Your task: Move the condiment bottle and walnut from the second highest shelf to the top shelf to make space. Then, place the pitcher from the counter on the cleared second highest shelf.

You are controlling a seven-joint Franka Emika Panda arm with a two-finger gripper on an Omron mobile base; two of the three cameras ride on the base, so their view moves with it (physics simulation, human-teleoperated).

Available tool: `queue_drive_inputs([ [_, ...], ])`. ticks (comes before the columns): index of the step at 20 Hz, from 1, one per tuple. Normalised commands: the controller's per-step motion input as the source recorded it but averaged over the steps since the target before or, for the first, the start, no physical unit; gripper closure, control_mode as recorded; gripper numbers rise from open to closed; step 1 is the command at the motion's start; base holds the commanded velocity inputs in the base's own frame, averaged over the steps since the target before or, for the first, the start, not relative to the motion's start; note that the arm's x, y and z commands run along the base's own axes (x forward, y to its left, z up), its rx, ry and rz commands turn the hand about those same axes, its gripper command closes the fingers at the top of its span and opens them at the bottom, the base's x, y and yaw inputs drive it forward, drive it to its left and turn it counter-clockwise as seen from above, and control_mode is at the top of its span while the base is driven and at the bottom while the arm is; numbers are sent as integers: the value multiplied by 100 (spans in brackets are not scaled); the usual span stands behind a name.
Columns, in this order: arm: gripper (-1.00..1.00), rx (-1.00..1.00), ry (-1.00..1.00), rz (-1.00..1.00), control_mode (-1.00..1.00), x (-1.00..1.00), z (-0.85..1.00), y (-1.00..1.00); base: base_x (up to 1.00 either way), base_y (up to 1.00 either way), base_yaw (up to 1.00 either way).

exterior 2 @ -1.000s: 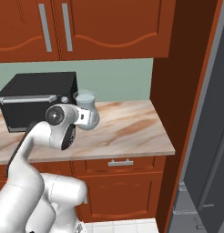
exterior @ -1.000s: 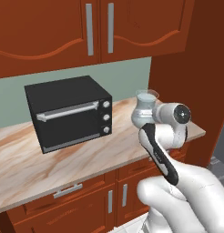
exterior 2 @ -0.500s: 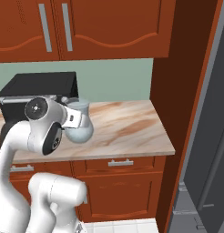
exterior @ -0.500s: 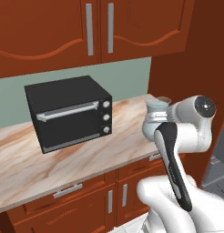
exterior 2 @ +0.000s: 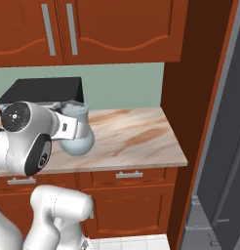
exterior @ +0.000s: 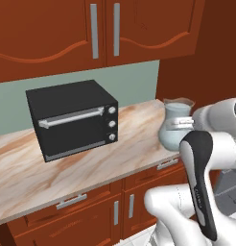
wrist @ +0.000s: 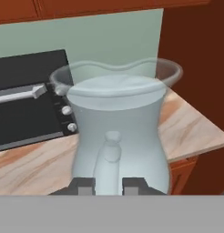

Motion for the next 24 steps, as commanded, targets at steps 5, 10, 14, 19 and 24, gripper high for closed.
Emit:
queue_drive_inputs([
  [5,100,-1,-12,0,-100,-13,26,8,0,0,0],
  [10,100,-1,-2,0,100,-5,1,3,-44,5,0],
  [14,100,0,0,0,100,0,0,0,-92,0,-5],
  [19,100,0,0,0,100,0,0,0,-84,-21,-25],
  [24,100,0,0,0,100,0,0,0,-56,-45,-39],
])
